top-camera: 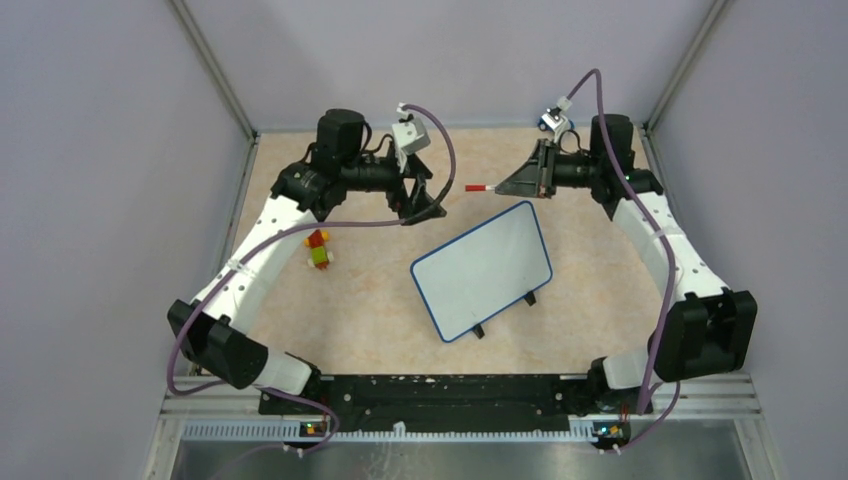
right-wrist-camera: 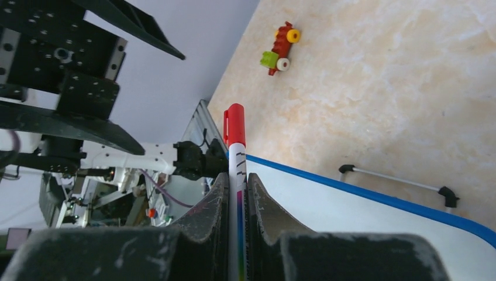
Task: Write a sentence on the whiteboard
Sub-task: Open the whiteboard marker at the center of the board.
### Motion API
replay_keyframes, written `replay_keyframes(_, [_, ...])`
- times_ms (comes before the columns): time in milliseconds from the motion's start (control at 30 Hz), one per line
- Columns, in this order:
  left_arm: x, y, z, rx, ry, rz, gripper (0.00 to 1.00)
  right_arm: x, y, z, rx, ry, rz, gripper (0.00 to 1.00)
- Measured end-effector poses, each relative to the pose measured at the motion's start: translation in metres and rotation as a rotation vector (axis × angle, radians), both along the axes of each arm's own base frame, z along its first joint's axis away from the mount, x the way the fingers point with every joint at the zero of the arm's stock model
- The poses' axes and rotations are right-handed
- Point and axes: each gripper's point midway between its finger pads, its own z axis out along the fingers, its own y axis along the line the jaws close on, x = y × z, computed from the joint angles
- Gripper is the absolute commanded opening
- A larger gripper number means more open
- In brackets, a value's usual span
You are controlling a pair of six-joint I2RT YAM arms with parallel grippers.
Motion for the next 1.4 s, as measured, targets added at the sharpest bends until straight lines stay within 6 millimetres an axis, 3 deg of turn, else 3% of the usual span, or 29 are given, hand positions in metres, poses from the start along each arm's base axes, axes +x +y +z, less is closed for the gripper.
replay_keyframes(200, [-0.005,-0.004,-0.008,0.017,-0.027,-0.026,0.86,-0.016,0.015,0.014,0.038,-0.010,0.088,0.00])
replay_keyframes(400, [-0.024,-0.027,-0.015,0.069,-0.107,-0.102,0.68,-0.043,0.041,0.020,0.010,-0.062,0.208,0.00])
replay_keyframes(467, [-0.029,-0.033,-0.017,0.087,-0.130,-0.121,0.59,-0.051,0.047,0.022,0.001,-0.081,0.240,0.00])
replay_keyframes(633, [-0.028,-0.039,-0.026,0.126,-0.166,-0.128,0.24,-0.060,0.054,0.021,-0.020,-0.105,0.278,0.00])
replay_keyframes(733, [-0.026,-0.037,-0.028,0.141,-0.175,-0.122,0.14,-0.059,0.053,0.019,-0.034,-0.124,0.275,0.00])
replay_keyframes(1033, [-0.024,-0.038,-0.028,0.156,-0.238,-0.129,0.00,-0.055,0.046,0.021,-0.051,-0.155,0.244,0.00])
replay_keyframes(1333, [-0.016,-0.048,-0.021,0.132,-0.341,-0.120,0.00,-0.049,0.032,0.029,-0.035,-0.141,0.219,0.00])
replay_keyframes(1400, [-0.008,-0.031,-0.030,0.188,-0.325,-0.058,0.00,-0.041,0.020,0.034,-0.038,-0.143,0.184,0.00])
